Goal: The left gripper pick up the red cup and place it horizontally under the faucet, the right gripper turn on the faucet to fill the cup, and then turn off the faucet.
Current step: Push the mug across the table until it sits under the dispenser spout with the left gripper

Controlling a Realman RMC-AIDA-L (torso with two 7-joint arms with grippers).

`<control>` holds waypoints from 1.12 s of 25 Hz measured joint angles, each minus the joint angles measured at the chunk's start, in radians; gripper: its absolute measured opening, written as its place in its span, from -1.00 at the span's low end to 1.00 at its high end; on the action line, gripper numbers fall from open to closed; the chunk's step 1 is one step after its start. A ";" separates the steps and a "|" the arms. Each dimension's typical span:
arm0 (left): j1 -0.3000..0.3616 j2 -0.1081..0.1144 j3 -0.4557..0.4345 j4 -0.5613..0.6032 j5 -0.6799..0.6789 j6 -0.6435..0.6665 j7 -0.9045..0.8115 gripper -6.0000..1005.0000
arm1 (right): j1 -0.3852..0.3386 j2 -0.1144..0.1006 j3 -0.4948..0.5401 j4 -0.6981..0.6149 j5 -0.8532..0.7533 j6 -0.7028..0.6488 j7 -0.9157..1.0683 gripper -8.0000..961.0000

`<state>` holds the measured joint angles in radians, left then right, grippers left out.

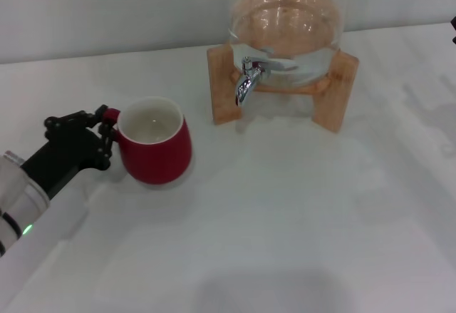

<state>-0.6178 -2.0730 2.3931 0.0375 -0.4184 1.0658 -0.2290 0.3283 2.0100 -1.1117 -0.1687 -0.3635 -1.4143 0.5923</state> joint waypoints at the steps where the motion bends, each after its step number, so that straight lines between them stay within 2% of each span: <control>1: -0.009 0.000 0.000 0.002 0.008 -0.008 -0.004 -0.78 | 0.000 0.000 0.000 0.000 0.000 -0.002 0.000 0.81; 17: -0.112 -0.003 0.000 0.008 0.122 -0.106 -0.072 -0.78 | 0.007 -0.003 0.000 -0.001 0.000 -0.015 0.000 0.81; 28: -0.132 -0.006 0.000 0.047 0.172 -0.127 -0.115 -0.78 | 0.002 -0.004 -0.005 -0.002 0.000 -0.036 0.000 0.81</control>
<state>-0.7500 -2.0788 2.3930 0.0844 -0.2465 0.9385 -0.3439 0.3303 2.0064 -1.1163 -0.1703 -0.3636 -1.4501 0.5921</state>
